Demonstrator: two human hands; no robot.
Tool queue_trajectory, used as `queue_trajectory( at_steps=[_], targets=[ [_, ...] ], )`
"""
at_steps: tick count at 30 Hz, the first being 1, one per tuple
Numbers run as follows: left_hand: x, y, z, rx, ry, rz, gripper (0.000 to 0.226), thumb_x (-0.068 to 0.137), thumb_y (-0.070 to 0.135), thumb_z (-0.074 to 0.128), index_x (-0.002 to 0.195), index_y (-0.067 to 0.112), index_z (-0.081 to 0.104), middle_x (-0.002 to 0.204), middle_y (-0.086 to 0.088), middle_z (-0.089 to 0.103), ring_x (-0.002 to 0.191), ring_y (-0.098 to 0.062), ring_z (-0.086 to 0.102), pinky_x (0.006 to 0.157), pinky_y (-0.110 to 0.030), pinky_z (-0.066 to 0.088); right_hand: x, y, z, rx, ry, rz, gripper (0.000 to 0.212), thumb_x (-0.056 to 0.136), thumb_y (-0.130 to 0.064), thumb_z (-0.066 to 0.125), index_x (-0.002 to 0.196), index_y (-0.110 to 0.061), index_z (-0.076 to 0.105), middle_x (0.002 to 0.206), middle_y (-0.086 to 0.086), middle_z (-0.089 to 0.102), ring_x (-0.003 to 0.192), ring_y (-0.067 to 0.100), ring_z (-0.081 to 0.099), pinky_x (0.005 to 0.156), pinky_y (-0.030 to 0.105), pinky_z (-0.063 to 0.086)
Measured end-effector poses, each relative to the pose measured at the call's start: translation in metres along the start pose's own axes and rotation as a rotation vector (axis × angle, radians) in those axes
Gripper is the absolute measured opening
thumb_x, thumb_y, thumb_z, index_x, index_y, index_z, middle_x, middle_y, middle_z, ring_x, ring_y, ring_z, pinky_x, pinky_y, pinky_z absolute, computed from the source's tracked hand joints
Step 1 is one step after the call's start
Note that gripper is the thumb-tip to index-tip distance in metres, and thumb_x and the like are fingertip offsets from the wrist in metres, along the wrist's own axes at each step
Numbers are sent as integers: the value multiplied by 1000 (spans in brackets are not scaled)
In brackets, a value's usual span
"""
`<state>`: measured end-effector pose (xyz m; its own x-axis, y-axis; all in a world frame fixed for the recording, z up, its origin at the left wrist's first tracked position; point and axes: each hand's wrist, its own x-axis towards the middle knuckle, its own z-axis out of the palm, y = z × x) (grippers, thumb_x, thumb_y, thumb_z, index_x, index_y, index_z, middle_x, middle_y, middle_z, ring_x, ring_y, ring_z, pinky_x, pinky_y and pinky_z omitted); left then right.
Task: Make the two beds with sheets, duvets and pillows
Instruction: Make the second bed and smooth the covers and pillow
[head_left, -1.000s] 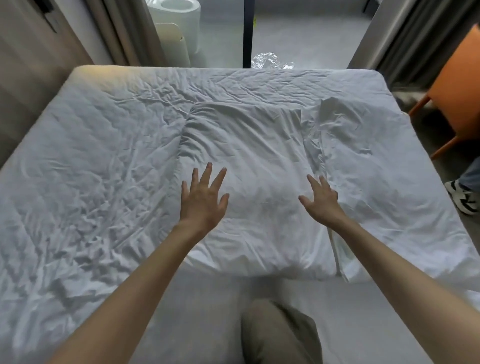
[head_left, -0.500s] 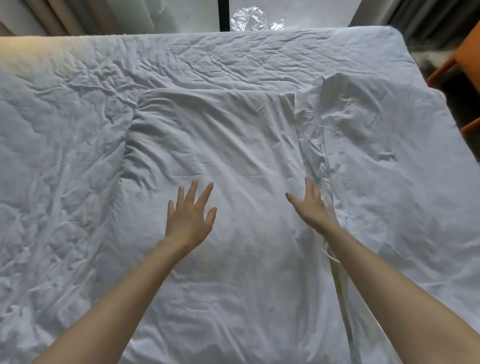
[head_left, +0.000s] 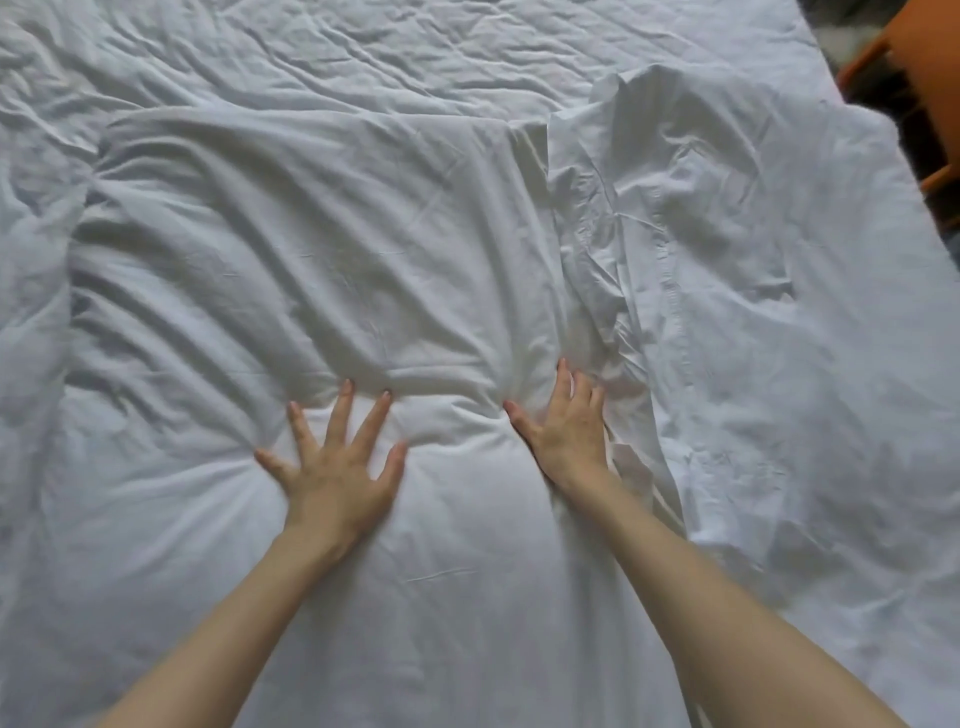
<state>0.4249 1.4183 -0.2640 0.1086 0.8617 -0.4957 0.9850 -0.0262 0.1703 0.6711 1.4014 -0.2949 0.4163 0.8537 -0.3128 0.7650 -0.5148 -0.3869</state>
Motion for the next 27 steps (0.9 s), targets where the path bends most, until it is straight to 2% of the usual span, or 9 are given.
queue_trajectory(
  at_steps=[6, 9, 11, 13, 15, 16, 23, 25, 27],
  targets=[
    [1, -2, 2, -19, 9, 10, 66, 82, 71, 11, 145, 60, -4, 159, 20, -17, 146, -36, -19, 104, -76, -3, -8, -21, -14, 250, -200, 53, 124, 67, -80, 61, 154, -29, -10, 160, 12, 18, 144, 31, 25, 115, 42, 27],
    [-2, -8, 0, -42, 42, 57, 64, 83, 72, 13, 146, 60, 7, 161, 18, -8, 147, -35, -13, 104, -75, -2, -18, -31, -17, 253, -237, -36, 128, 66, -74, 69, 151, -38, -19, 163, -2, 14, 141, 27, 32, 111, 38, 32],
    [-5, -14, -2, -50, 73, 92, 64, 83, 70, 14, 146, 57, 17, 162, 16, 1, 148, -34, -7, 104, -75, 0, -20, -35, -16, 221, -210, -53, 128, 68, -67, 73, 149, -39, -21, 159, 0, 26, 133, 29, 43, 103, 38, 39],
    [-7, -21, -3, -35, 86, 121, 59, 88, 66, 21, 146, 54, 24, 162, 13, 8, 149, -33, -2, 104, -76, 4, -19, -40, -15, 169, -173, -52, 124, 73, -57, 74, 152, -34, -19, 130, 7, 59, 115, 33, 57, 89, 36, 43],
    [-10, -28, -6, -22, 92, 136, 51, 96, 56, 34, 146, 52, 27, 162, 12, 11, 150, -30, 3, 105, -76, 6, -18, -46, -13, 137, -148, -48, 116, 78, -50, 72, 153, -32, -15, 90, 5, 65, 99, 34, 63, 80, 36, 45],
    [-11, -32, -7, -26, 93, 134, 51, 97, 52, 39, 146, 51, 27, 162, 12, 12, 150, -28, 4, 105, -75, 7, -19, -50, -13, 134, -142, -45, 112, 80, -48, 70, 153, -33, -14, 87, 6, 66, 96, 35, 63, 79, 36, 45],
    [-23, -65, -24, -32, 50, 56, 53, 99, 51, 32, 149, 51, 14, 163, 11, 5, 150, -16, -2, 110, -69, 0, -37, -71, -16, 147, -66, -125, 98, 90, -40, 61, 153, -30, -14, 98, 14, 68, 93, 35, 64, 81, 40, 49],
    [-25, -72, -27, -14, 36, 41, 53, 99, 50, 30, 150, 49, 14, 163, 10, 3, 150, -15, -2, 111, -68, 0, -42, -85, -10, 224, -113, -135, 100, 90, -38, 62, 152, -30, -16, 115, 14, 65, 101, 35, 62, 84, 40, 49],
    [-25, -76, -29, -5, 27, 24, 53, 100, 50, 30, 150, 48, 16, 163, 9, 3, 150, -15, -3, 112, -67, 0, -41, -92, -4, 341, -156, -76, 102, 88, -38, 64, 152, -32, -16, 142, 12, 47, 118, 34, 55, 94, 41, 45]
  ],
)
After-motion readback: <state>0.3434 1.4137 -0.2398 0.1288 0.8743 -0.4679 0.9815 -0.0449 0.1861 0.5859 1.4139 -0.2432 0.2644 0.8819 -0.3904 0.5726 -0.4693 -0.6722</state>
